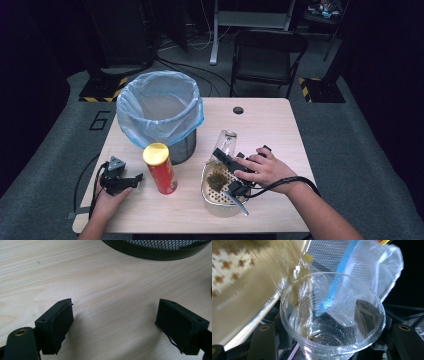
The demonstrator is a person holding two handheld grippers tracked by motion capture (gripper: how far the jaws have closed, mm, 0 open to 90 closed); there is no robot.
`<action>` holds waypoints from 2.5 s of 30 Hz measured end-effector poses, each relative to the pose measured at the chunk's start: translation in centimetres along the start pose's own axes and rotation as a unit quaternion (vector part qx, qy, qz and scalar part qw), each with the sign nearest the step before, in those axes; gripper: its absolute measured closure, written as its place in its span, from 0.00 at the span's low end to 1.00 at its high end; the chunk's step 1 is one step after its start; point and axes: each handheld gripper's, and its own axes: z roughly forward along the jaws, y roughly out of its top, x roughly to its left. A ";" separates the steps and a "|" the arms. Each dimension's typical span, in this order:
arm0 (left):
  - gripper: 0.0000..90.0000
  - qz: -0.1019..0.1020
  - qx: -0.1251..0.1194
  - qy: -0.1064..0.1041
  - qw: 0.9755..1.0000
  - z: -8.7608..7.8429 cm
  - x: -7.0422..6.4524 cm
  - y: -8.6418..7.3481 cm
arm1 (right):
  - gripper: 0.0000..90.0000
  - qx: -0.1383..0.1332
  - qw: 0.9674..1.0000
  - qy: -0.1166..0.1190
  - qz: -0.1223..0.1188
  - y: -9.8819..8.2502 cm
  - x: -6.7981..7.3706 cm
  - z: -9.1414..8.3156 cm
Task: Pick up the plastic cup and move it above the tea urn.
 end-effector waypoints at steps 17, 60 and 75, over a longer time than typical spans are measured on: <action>0.16 0.000 0.000 0.000 1.000 0.0 0.0 0.0 | 0.39 -0.021 1.000 0.003 -0.009 0.1 -0.5 -0.2; 0.16 0.000 0.000 0.000 1.000 0.0 0.0 0.0 | 0.38 -0.019 1.000 -0.011 -0.012 0.2 -0.9 -0.9; 0.16 0.000 0.000 0.000 1.000 0.0 0.0 0.0 | 0.38 -0.026 1.000 -0.005 0.002 0.2 -1.4 -1.0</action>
